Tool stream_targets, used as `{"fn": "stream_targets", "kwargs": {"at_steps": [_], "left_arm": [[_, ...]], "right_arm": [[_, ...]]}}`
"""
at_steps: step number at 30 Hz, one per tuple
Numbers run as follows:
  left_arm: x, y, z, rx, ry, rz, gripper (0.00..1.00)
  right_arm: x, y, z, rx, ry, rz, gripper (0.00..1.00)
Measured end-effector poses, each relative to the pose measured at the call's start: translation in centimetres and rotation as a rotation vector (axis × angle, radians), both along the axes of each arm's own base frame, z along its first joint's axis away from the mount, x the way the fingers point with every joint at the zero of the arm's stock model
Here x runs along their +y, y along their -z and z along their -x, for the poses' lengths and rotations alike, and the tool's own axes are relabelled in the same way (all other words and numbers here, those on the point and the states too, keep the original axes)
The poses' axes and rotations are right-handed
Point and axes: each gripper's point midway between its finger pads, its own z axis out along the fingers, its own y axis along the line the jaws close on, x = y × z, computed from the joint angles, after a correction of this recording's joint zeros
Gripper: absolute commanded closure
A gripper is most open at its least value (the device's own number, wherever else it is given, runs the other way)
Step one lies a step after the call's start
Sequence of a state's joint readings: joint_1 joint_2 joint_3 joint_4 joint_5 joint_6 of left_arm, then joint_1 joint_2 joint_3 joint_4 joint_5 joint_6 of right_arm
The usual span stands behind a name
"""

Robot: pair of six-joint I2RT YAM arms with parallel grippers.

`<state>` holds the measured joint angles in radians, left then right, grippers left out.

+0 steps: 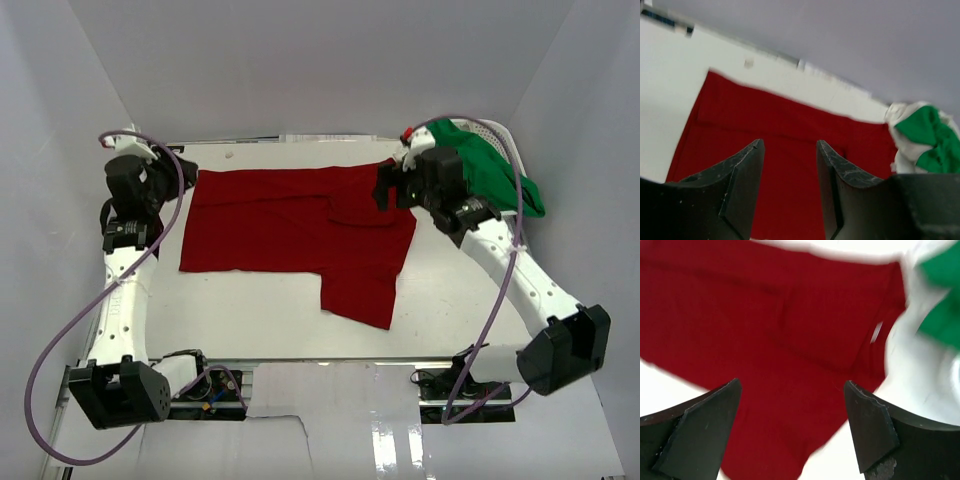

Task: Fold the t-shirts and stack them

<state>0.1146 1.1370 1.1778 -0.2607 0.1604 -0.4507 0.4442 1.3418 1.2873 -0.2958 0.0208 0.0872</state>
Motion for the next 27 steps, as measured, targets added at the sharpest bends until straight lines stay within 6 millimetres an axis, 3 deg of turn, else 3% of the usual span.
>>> {"fn": "stream_targets", "kwargs": {"at_steps": [2, 4, 7, 9, 14, 17, 20, 27], "left_arm": [[-0.1, 4.0, 0.8, 0.104, 0.000, 0.013, 0.43], [-0.4, 8.0, 2.1, 0.209, 0.008, 0.024, 0.33], [-1.0, 11.9, 5.2, 0.302, 0.024, 0.036, 0.29], [-1.3, 12.6, 7.2, 0.310, 0.030, 0.037, 0.28], [-1.6, 11.0, 9.8, 0.247, 0.039, 0.011, 0.30], [-1.6, 11.3, 10.5, 0.250, 0.040, 0.004, 0.27], [-1.7, 12.9, 11.1, 0.296, 0.040, 0.013, 0.22], [-1.7, 15.1, 11.3, 0.375, 0.037, 0.033, 0.22]], "right_arm": [[-0.7, 4.0, 2.9, 0.109, 0.013, 0.019, 0.12], [-1.5, 7.7, 6.2, 0.216, 0.025, 0.043, 0.12], [-2.3, 10.4, 9.9, 0.287, 0.029, 0.041, 0.12], [-2.7, 11.4, 12.1, 0.313, 0.031, 0.024, 0.12], [-2.8, 14.1, 15.8, 0.389, 0.030, -0.020, 0.13], [-2.7, 16.9, 18.2, 0.481, 0.037, -0.024, 0.14], [-2.2, 19.5, 20.8, 0.567, 0.024, -0.008, 0.14], [-1.7, 23.0, 24.8, 0.679, 0.015, 0.010, 0.19]]}}
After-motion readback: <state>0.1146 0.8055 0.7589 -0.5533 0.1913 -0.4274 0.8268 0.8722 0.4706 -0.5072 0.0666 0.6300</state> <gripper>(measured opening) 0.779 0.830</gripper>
